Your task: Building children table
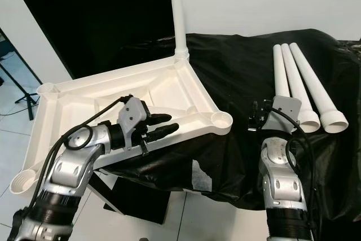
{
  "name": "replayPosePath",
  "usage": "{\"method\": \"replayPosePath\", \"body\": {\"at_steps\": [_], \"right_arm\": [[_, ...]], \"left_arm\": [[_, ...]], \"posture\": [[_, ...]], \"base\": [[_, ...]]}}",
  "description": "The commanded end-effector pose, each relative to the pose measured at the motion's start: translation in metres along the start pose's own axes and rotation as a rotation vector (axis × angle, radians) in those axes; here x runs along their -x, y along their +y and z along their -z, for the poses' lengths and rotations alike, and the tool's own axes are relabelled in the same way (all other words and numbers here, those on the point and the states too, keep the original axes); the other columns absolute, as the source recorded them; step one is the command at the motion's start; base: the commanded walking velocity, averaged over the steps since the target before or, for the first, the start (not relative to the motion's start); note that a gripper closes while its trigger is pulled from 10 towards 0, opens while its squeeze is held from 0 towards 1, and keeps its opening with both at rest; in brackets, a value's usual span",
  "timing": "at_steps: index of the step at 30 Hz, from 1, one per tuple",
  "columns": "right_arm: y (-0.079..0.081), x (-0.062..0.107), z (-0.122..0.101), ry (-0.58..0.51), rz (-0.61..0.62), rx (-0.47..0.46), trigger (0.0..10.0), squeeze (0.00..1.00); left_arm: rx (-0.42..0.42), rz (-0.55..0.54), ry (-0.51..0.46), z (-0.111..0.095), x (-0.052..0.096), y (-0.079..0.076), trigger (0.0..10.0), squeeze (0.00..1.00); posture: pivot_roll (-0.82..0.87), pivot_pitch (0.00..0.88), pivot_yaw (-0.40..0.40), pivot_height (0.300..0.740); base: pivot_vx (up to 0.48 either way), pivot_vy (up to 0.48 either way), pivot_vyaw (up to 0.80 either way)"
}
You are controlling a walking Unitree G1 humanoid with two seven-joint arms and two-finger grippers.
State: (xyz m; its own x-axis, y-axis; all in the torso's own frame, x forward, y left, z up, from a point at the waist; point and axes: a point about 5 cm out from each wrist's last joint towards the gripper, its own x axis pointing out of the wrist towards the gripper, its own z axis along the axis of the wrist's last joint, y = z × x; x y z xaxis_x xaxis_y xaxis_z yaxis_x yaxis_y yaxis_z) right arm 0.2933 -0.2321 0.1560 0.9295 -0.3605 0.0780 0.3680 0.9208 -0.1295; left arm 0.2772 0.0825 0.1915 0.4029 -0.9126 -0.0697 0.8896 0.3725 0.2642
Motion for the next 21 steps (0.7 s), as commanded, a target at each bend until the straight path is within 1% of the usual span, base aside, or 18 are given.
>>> {"method": "replayPosePath", "body": {"at_steps": [1,3,5,6,9,11,12,13,14,16,19,21], "right_arm": [[-0.003,-0.002,0.002,0.02,0.021,-0.004,10.0,0.0],[-0.007,-0.004,0.004,0.033,0.039,0.0,10.0,0.0],[-0.007,-0.004,0.004,0.033,0.039,0.0,10.0,0.0],[-0.011,-0.006,0.006,0.047,0.05,0.003,10.0,0.0],[-0.014,-0.009,0.007,0.058,0.059,0.009,10.0,0.0],[-0.022,-0.013,0.012,0.091,0.073,0.001,10.0,0.0],[-0.022,-0.013,0.012,0.091,0.073,0.001,10.0,0.0],[-0.026,-0.015,0.016,0.116,0.076,-0.014,10.0,0.0],[-0.026,-0.015,0.016,0.116,0.076,-0.014,10.0,0.0],[-0.034,-0.02,0.025,0.157,0.081,-0.023,10.0,0.0],[-0.036,-0.023,0.028,0.172,0.077,-0.018,10.0,0.0],[-0.039,-0.029,0.033,0.193,0.054,-0.006,10.0,0.0]], "left_arm": [[0.012,-0.034,-0.004,-0.002,0.003,0.002,10.0,0.0],[0.017,-0.042,-0.015,-0.004,0.004,0.001,10.0,0.0],[0.017,-0.042,-0.015,-0.004,0.004,0.001,10.0,0.0],[0.023,-0.045,-0.03,-0.007,0.005,0.0,10.0,0.0],[0.032,-0.052,-0.045,-0.009,0.006,-0.002,10.0,0.0],[0.037,-0.071,-0.077,-0.016,0.007,-0.005,10.0,0.0],[0.037,-0.071,-0.077,-0.016,0.007,-0.005,10.0,0.0],[0.035,-0.086,-0.085,-0.018,0.008,-0.005,10.0,0.0],[0.035,-0.086,-0.085,-0.018,0.008,-0.005,10.0,0.0],[0.039,-0.103,-0.096,-0.021,0.008,-0.007,10.0,0.0],[0.04,-0.106,-0.1,-0.022,0.008,-0.009,10.0,0.0],[0.038,-0.105,-0.107,-0.023,0.009,-0.011,10.0,0.0]], "posture": [[0.01,0.0,0.052,0.74],[0.01,0.0,0.051,0.74],[0.01,0.0,0.051,0.74],[0.01,0.0,0.047,0.74],[0.01,0.0,0.043,0.74],[0.01,0.0,0.027,0.74],[0.01,0.0,0.027,0.74],[0.01,0.0,0.022,0.74],[0.01,0.0,0.022,0.74],[0.02,0.0,0.014,0.74],[0.02,0.0,0.006,0.74],[0.02,0.0,0.0,0.74]], "base": [[0.0,0.0,0.0],[0.0,0.0,0.0],[0.0,0.0,0.0],[0.0,0.0,0.0],[0.0,0.0,0.0],[0.0,0.0,0.0],[0.0,0.0,0.0],[0.0,0.0,0.0],[0.0,0.0,0.0],[0.0,0.0,0.0],[0.0,0.0,0.0],[0.0,0.0,0.0]]}}
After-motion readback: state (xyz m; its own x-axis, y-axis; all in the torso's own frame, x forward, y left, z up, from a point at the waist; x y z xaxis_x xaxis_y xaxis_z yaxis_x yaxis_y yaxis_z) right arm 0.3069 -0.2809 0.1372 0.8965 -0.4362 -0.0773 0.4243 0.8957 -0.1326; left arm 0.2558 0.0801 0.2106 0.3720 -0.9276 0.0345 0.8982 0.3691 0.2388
